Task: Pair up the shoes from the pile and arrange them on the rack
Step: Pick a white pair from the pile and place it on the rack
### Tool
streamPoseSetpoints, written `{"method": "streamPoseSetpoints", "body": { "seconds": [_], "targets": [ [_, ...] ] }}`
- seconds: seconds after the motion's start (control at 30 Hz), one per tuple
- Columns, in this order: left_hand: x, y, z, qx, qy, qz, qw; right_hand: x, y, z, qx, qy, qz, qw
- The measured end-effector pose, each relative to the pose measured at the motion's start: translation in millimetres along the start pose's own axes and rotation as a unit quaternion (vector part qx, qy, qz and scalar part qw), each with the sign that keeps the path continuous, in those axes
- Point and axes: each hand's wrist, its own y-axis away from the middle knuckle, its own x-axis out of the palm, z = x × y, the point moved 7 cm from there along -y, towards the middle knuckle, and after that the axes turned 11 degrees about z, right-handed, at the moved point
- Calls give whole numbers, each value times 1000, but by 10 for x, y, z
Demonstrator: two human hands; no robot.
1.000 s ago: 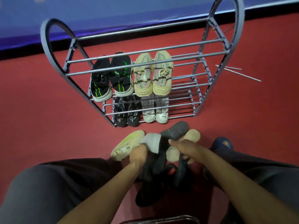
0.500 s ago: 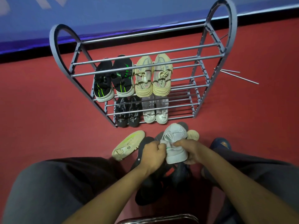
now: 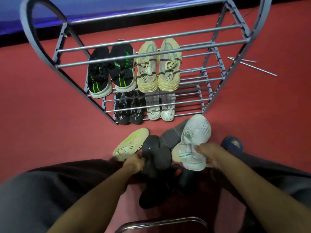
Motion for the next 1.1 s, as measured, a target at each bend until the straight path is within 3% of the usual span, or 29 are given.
{"method": "streamPoseSetpoints", "body": {
  "seconds": [0.2, 0.37, 0.43, 0.53, 0.67, 0.9, 0.97, 1.03, 1.1],
  "targets": [
    [-256, -588, 696, -84, -38, -48, 995, -224, -43, 236, -40, 52, -53, 996],
    [-175, -622, 547, -100, -45, -81, 991, -521, 71, 425, -10, 291, -116, 950],
    [69, -661, 364, -65, -14, -75, 995, -620, 103, 413, 9, 340, -130, 931],
    [544, -642, -80, 6, -13, -38, 999, -770, 156, 438, 5, 335, -146, 931],
    [974, -630, -287, -31, -30, 9, 999, -904, 223, 543, -36, 327, -183, 926],
    [972, -674, 273, -116, -37, 36, 992, -866, 197, 578, -41, 335, -160, 927],
    [986, -715, 381, -89, -44, 62, 993, -829, 181, 563, -36, 328, -157, 931],
    [977, -724, 384, -59, 22, 75, 995, -784, 150, 563, -41, 324, -154, 932],
    [870, -797, 433, -47, 53, 43, 997, -735, 125, 568, -46, 316, -148, 936]
  ]
}}
